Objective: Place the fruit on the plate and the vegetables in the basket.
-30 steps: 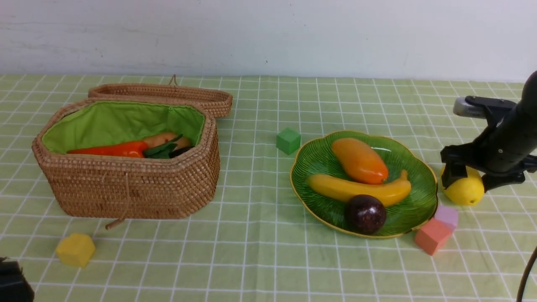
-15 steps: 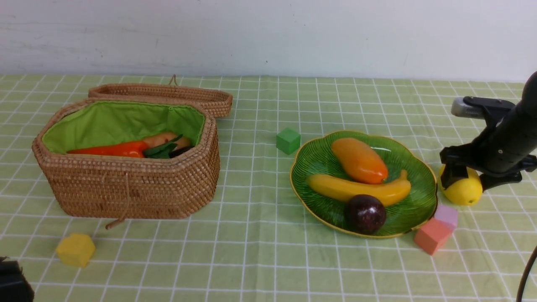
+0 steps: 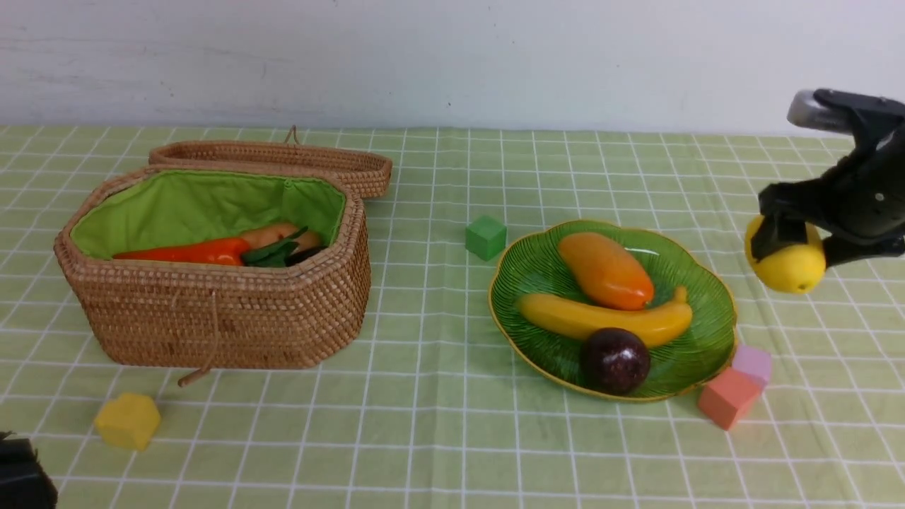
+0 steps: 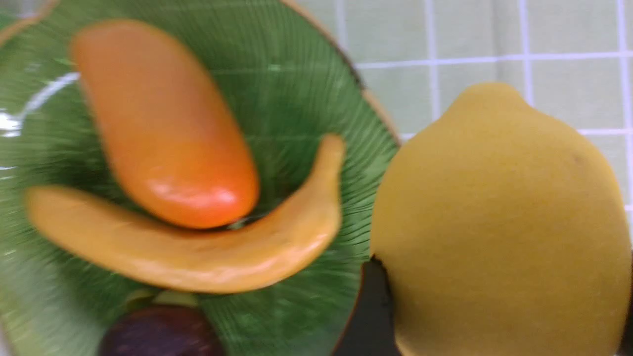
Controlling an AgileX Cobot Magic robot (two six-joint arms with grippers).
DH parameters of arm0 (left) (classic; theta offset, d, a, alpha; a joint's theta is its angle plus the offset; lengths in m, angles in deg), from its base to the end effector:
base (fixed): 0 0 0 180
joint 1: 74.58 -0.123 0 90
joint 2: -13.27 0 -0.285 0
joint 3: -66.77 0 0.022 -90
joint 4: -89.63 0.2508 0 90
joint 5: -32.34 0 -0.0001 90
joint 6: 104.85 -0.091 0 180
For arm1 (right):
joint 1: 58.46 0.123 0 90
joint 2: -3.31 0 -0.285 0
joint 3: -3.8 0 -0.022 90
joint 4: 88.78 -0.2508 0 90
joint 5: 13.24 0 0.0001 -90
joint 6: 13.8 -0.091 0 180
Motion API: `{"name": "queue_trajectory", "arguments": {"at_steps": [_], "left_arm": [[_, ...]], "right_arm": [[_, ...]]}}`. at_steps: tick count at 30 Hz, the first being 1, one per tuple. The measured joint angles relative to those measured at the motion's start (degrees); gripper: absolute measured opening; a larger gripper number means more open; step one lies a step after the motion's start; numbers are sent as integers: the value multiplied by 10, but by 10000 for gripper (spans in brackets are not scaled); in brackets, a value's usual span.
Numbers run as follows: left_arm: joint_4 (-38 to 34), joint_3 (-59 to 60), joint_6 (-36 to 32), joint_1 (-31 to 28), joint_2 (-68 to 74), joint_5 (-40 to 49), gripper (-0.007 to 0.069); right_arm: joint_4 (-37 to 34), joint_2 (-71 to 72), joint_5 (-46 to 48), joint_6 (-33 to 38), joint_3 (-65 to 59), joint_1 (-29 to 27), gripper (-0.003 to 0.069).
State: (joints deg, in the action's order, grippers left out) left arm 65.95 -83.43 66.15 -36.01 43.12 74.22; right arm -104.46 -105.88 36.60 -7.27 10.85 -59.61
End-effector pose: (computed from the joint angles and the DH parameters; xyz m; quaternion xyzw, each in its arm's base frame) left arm 0.0197 -0.0470 0.3967 0.2767 0.7065 -0.3540 0.5468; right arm 0.3870 0.0110 0.2831 0.0149 0.9629 0.1061 0.2475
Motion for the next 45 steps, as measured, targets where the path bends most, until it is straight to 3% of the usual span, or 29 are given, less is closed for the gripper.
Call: {"name": "queue_trajectory", "arguments": {"at_steps": [9,14,19,27,30,34,37,42,45], "left_arm": [[0,0,0,0,0,0,30],[0,0,0,0,0,0,30],[0,0,0,0,0,0,34],[0,0,0,0,0,0,35],[0,0,0,0,0,0,35],[5,0,0,0,0,0,35],[26,0,1,0,-2,-1,32],[43,44,21,0,-59,-43,-13],[45,92,28,0,-121,-75,-13]], "right_arm": [[-12,-35,14,-26,1,80,558],[-12,-55,19,-37,1,82,561],[-13,-50,20,-37,1,82,676],[-12,-7,37,-37,5,82,643],[-11,14,64,-37,8,82,591],[-6,56,112,-37,10,82,468],[14,118,164,-37,10,82,283],[44,225,205,-37,-2,82,32],[45,298,208,-40,-41,82,-14]]}}
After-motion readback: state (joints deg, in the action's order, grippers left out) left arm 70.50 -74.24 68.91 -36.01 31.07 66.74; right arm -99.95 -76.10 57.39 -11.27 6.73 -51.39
